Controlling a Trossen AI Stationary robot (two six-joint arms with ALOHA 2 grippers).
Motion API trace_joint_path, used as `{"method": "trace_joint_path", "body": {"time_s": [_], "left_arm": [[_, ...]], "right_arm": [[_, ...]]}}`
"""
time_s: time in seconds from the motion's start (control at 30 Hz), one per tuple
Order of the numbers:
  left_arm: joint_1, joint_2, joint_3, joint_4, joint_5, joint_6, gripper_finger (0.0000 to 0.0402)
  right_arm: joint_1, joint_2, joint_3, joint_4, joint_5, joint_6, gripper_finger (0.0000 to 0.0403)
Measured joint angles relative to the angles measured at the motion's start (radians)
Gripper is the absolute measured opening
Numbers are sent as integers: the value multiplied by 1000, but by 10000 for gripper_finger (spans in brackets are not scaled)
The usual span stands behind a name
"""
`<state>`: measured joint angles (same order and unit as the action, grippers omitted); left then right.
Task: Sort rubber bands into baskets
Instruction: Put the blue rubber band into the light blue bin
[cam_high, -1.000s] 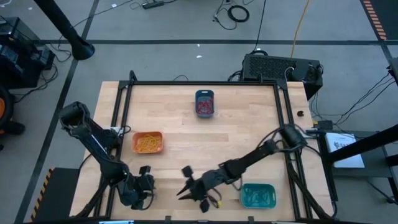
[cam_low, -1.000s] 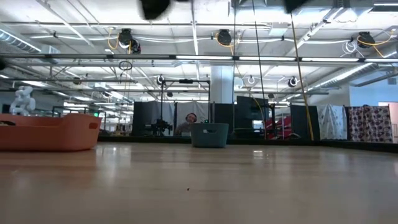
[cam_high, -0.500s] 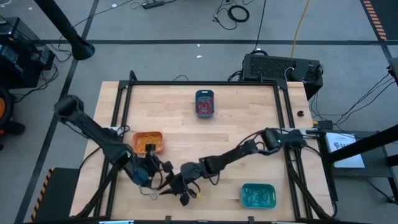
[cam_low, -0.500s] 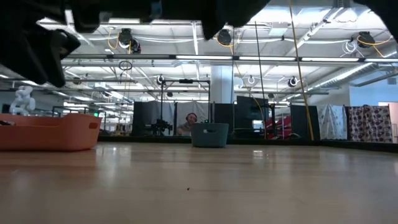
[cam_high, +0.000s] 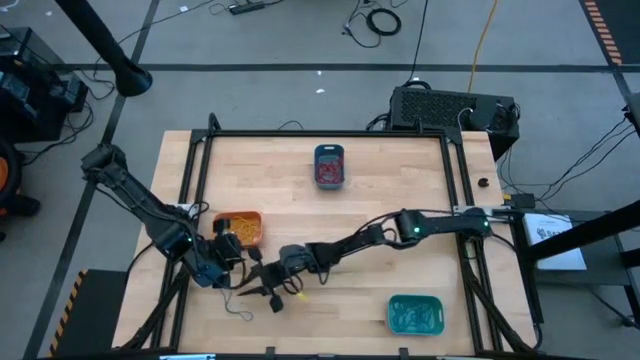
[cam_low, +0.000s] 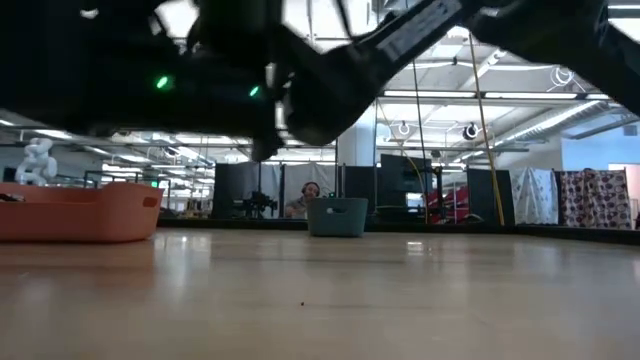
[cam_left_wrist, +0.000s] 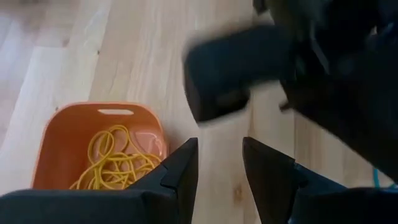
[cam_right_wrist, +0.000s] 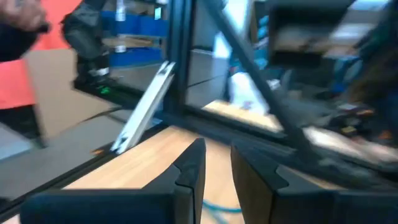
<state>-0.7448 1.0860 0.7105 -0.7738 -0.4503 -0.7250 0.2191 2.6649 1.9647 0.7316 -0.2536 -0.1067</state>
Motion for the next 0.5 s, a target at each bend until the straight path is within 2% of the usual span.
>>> {"method": "trace_joint_path", "body": {"time_s": [0.13, 0.23, 0.4, 0.5], "left_arm": [[-2, 6, 0, -59, 2, -1, 134], [-3, 7, 0, -115, 2, -3, 134], [-3, 6, 0, -135, -14, -2, 134], [-1, 7, 0, -177, -17, -6, 134]], "right_arm": [[-4, 104, 160, -77, -109, 51, 70], [-2, 158, 254, -173, -124, 62, 70], [27, 170, 274, -368, -135, 69, 70], [40, 170, 275, -387, -141, 61, 70]]}}
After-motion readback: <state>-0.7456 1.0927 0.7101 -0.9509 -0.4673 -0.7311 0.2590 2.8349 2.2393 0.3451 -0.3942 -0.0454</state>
